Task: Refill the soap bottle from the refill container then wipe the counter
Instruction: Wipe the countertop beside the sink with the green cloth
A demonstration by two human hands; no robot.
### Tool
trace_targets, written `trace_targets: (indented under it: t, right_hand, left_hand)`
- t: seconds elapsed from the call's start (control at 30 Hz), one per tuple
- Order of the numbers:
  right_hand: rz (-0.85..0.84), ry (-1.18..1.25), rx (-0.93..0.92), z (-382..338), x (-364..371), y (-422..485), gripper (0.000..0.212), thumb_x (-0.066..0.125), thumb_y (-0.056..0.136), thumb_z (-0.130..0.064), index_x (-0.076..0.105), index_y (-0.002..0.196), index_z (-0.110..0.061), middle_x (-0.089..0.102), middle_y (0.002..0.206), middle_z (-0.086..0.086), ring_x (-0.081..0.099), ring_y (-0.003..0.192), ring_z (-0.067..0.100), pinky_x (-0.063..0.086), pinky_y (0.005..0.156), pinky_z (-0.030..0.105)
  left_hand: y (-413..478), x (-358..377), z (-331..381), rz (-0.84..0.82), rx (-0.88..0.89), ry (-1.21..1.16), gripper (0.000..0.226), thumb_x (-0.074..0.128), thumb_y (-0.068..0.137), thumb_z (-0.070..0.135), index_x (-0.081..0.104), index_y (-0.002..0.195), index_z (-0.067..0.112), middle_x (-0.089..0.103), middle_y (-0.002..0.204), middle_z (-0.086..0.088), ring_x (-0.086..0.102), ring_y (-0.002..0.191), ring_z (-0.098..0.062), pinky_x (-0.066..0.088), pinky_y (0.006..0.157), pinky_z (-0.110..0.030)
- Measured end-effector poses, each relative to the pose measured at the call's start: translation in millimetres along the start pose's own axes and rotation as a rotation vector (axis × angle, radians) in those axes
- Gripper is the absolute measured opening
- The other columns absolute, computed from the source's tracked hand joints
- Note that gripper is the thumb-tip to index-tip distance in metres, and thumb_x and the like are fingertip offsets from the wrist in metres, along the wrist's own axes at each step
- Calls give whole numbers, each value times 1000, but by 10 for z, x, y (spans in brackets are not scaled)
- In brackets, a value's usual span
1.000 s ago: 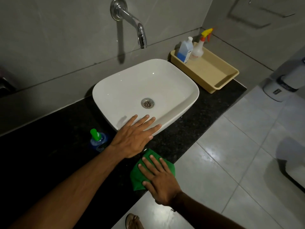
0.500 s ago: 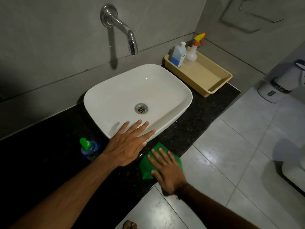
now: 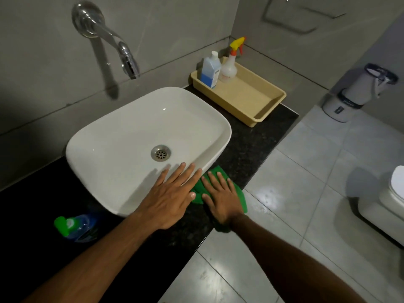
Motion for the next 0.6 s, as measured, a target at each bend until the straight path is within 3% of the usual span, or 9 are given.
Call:
trace_targets:
  t: [0.1, 0.2, 0.3, 0.47, 0.6]
  right_hand:
    - [37, 34, 47, -94, 73, 123, 62, 18, 104, -58, 8, 161, -36, 2, 170, -4, -8, 157, 24, -3, 126, 52]
    - [30, -19, -109, -31, 242, -167, 61, 18, 105, -59, 3, 161, -40, 2, 170, -7, -7, 158, 21, -6, 126, 49]
    - [2, -33, -139, 321, 159, -154, 59, 20, 106, -58, 1, 160, -44, 1, 170, -11, -8, 157, 18, -6, 126, 48]
    - [51, 26, 125, 660, -200, 547, 61, 18, 104, -57, 7, 161, -37, 1, 170, -5, -8, 157, 23, -1, 126, 52]
    - [33, -15, -24, 707, -101, 461, 61, 15, 105, -60, -2, 160, -40, -2, 170, -6, -12, 157, 21, -1, 126, 53]
  left_hand:
    - [39, 30, -1, 2, 12, 13, 63, 8, 104, 48, -7, 163, 33, -3, 174, 8, -7, 160, -14, -4, 129, -44]
    - [162, 20, 14, -5, 15, 36, 63, 7, 104, 48, -8, 163, 31, -7, 173, 9, -9, 160, -14, -9, 126, -42]
    - [336, -2, 69, -12, 30, 36, 64, 11, 104, 45, -2, 164, 26, -2, 174, 6, -4, 161, -17, 2, 130, -48]
    - [586, 29, 129, -3, 20, 39, 65, 18, 104, 44, 6, 165, 24, 8, 174, 2, 7, 161, -19, 15, 128, -53]
    - [785, 49, 189, -1, 40, 56, 65, 20, 104, 43, 5, 165, 24, 7, 174, 2, 5, 161, -19, 15, 128, -53]
Point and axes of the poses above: each hand's wrist, its own y-axis towards the middle knuckle, its own x-axis out of the palm, z = x × y, the point moved 3 cm from there along y, towards the middle knuckle
